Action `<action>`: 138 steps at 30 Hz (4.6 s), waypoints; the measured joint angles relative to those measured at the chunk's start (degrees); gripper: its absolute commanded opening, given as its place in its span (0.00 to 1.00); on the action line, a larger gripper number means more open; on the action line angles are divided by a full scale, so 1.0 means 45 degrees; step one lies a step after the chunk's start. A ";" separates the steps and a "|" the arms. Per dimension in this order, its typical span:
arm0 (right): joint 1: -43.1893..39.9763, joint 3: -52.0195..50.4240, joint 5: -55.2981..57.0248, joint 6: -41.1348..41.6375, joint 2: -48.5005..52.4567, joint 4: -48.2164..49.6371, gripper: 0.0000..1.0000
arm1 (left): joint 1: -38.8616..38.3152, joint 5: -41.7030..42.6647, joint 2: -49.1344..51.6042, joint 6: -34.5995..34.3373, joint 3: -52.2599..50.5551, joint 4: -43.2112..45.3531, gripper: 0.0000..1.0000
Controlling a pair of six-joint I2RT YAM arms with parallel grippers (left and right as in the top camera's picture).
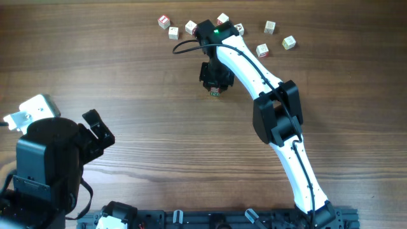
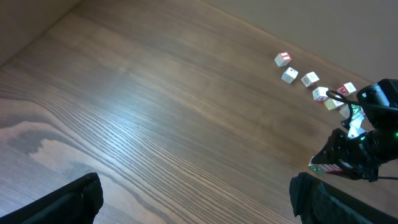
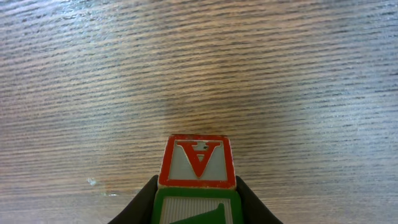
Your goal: Form a tower
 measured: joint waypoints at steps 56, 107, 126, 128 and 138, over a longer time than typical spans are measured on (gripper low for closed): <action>0.0034 0.0083 0.0593 -0.0471 0.0000 -0.0287 0.20 | 0.0000 0.0000 0.0000 0.0000 0.0000 0.0000 1.00; 0.0427 0.0311 0.0573 -0.0753 0.0000 0.0112 0.49 | 0.0000 0.0000 0.0000 0.0000 0.0000 0.0000 1.00; 0.0427 0.0534 0.0500 -0.0753 -0.0005 -0.0311 0.92 | 0.0000 0.0000 0.0000 0.0000 0.0000 0.0000 1.00; 0.0427 0.0534 0.0413 -0.0758 -0.0044 -0.0369 0.94 | 0.0000 0.0000 0.0000 0.0000 0.0000 0.0000 1.00; -0.0267 0.0709 0.0937 -0.0753 -0.6091 -0.0427 0.99 | 0.0000 0.0000 0.0000 0.0000 0.0000 0.0000 1.00</action>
